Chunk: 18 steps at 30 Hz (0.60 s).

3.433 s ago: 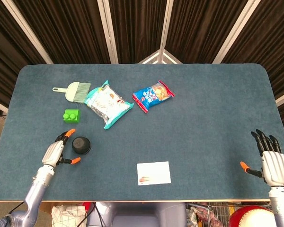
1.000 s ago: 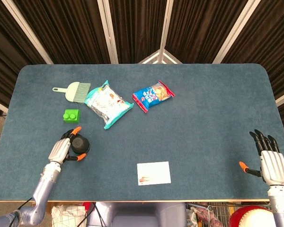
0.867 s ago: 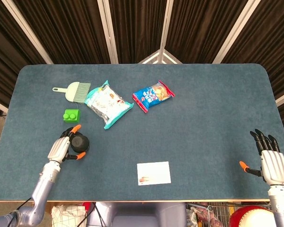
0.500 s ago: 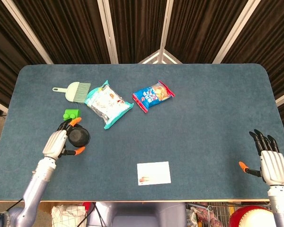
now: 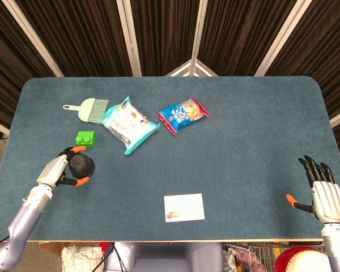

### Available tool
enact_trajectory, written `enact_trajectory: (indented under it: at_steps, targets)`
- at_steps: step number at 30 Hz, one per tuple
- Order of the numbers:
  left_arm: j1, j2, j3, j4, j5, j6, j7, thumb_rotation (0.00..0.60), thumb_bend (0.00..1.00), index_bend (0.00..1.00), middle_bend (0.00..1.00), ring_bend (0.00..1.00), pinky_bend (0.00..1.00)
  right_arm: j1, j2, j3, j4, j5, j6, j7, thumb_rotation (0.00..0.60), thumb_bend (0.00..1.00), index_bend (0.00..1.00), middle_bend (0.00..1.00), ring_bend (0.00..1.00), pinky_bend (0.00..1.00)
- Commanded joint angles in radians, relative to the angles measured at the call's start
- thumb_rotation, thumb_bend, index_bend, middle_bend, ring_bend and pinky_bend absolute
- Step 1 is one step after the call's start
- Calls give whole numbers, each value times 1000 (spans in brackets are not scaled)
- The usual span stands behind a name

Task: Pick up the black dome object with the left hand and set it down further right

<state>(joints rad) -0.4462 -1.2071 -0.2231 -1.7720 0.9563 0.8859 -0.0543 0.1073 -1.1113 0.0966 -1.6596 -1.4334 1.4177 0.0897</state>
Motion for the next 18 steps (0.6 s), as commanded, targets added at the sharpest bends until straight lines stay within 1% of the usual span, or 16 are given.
enact_trajectory:
  at_steps: [1,6,9,10,13,16,18]
  targets:
    - [-11,-24,-3,29,11,5,-30,600,589,187,479,0,0,6,-12,3,14,5,-8,-4,600,221,102,66,124,36]
    - [-9,31,-31,-84,62,88,5,600,589,189,480,0,0,5,-12,2,14,4,-5,-4,600,222,102,67,124,36]
    - [-10,70,-45,-159,74,129,38,600,589,190,484,0,0,2,-8,1,10,1,1,-2,600,222,102,66,124,36]
    - [-10,80,-49,-178,78,138,45,600,590,190,487,0,0,13,-6,13,13,10,-10,1,600,222,102,66,124,36]
    - [-10,110,-47,-233,76,161,79,600,589,190,491,0,0,24,-2,22,15,27,-29,5,600,222,102,66,124,36]
    - [-16,97,-20,-218,45,149,106,600,590,190,491,0,0,13,-3,10,11,14,-15,7,600,222,102,66,124,36]
    - [-27,58,7,-164,6,117,112,600,591,193,489,0,0,12,-3,10,12,12,-12,9,600,221,102,66,124,36]
